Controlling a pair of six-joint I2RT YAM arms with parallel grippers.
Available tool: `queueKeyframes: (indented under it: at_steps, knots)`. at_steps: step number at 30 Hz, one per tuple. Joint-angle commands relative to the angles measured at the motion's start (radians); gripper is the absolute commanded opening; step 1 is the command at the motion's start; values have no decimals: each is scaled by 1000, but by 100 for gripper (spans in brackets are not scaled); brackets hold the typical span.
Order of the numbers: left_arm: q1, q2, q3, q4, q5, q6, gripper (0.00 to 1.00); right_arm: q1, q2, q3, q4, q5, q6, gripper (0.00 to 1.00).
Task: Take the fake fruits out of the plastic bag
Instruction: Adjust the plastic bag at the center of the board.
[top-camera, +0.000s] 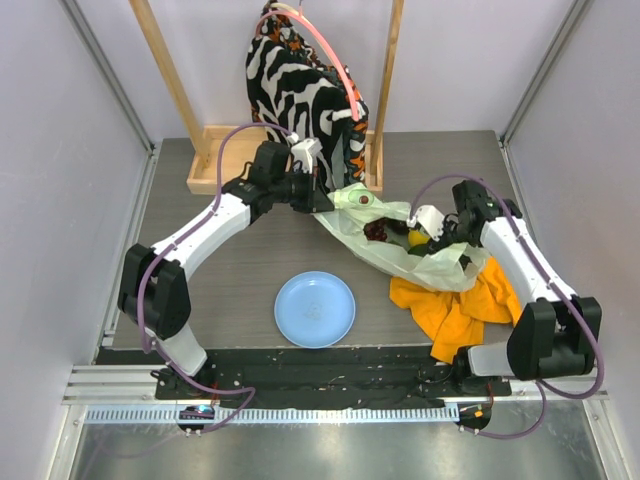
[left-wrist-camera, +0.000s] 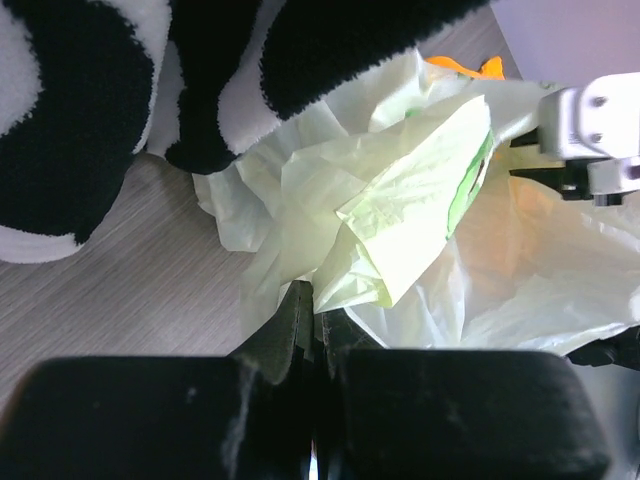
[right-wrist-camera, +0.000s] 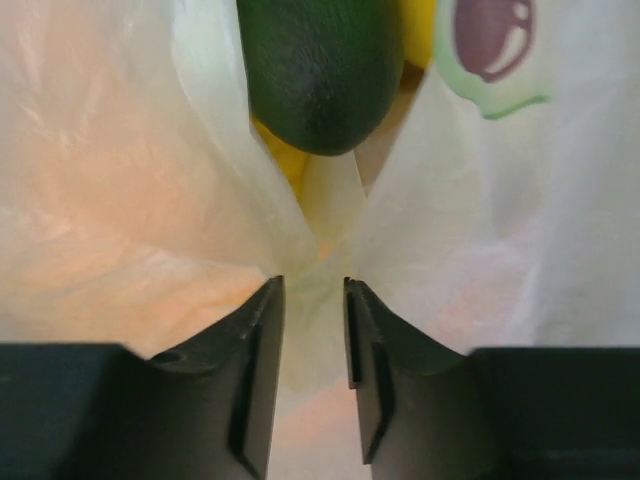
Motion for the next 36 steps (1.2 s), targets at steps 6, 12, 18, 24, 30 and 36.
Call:
queueKeyframes:
  at_steps: [6, 12, 18, 24, 30, 36]
  knots:
    - [-21, -14, -10, 66, 66, 7, 0, 97, -83, 201, -16, -258, 232, 45]
    - [-24, -7, -4, 76, 63, 5, 0, 332, -161, -33, -4, -57, 290, 44]
    - [-27, 6, 5, 79, 64, 4, 0, 348, -179, -63, 132, 62, 356, 40]
    - [-25, 5, 7, 77, 66, 10, 0, 348, -185, -9, 141, 2, 313, 41]
    - [-27, 10, 10, 76, 69, 5, 0, 349, -110, -35, 356, 183, 307, 39]
    - [-27, -1, 2, 70, 61, 21, 0, 349, 9, -77, 508, 266, 268, 29]
